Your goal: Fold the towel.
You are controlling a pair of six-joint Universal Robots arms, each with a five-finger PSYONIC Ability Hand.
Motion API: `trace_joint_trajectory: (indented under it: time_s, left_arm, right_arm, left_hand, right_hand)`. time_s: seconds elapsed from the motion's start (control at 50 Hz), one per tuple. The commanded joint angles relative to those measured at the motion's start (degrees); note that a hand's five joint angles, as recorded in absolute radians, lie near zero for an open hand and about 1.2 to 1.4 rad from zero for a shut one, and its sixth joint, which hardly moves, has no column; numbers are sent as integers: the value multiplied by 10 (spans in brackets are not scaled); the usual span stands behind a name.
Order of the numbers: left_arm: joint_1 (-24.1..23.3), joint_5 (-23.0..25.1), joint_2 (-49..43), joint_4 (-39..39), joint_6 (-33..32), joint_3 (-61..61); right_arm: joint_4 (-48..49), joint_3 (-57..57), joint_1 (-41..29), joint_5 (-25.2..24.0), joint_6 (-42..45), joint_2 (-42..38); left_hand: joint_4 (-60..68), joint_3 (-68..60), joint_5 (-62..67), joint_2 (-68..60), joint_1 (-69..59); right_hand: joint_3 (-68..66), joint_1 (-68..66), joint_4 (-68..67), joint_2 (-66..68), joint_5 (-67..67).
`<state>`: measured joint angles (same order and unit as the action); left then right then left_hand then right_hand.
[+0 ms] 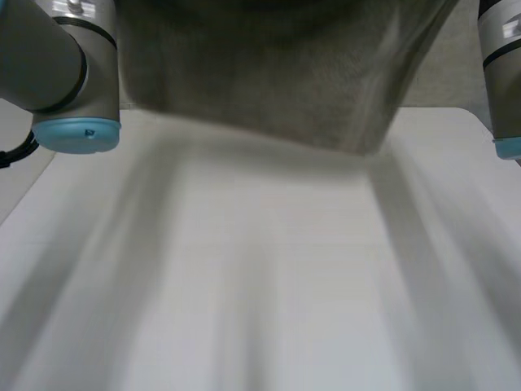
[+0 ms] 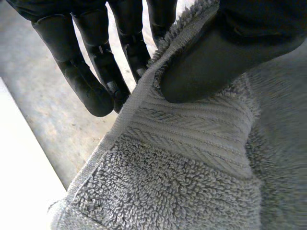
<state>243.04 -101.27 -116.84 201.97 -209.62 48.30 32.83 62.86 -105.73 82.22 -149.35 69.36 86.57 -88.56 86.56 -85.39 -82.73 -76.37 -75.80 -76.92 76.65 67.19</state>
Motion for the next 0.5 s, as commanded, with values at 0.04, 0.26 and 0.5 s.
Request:
trace_joint_trajectory:
  time_s: [0.04,0.26,0.5]
  left_arm:
    - [1,9,45,5,45,184]
    - [3,9,56,100,41,504]
    - [-1,10,-20,222,-75,587]
  right_arm:
    - [-49,112,3,-82,-19,21]
    - [-127,324,9,-167,-13,45]
    - [-130,435,10,-160,9,31]
  left_hand:
    - [-66,86,-166,54,27]
    - [-224,243,-324,212,185]
    - [-318,338,-418,306,279]
  right_hand:
    - [-36,-42,-31,34,28]
    - [-36,-42,-31,34,28]
    - [-36,-42,-31,34,28]
